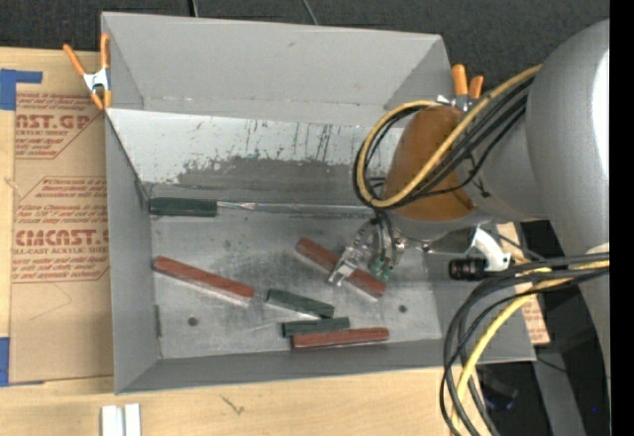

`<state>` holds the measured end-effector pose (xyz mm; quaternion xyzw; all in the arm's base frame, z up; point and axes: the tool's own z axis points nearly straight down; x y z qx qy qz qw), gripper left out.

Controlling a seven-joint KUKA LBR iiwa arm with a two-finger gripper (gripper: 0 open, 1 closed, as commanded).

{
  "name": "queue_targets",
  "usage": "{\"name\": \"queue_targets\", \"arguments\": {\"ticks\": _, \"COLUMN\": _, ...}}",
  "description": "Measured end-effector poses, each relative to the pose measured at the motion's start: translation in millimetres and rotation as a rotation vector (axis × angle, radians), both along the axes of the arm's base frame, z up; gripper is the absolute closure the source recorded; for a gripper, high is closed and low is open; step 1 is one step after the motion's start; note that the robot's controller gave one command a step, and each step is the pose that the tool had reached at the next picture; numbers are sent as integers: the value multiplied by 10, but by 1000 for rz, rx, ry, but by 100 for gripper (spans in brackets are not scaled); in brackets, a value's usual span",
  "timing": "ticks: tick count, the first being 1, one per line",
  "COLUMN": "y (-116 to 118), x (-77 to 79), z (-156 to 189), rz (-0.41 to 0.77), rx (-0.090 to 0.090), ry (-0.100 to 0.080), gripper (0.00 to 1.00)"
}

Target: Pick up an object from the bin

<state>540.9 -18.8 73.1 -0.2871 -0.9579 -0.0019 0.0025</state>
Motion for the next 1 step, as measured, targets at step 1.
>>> {"name": "queue_targets", "arguments": {"ticks": 1, "y": 328, "x": -40, "z": 1461, "rz": 35, "rx": -5, "ry": -6, "gripper": 100}}
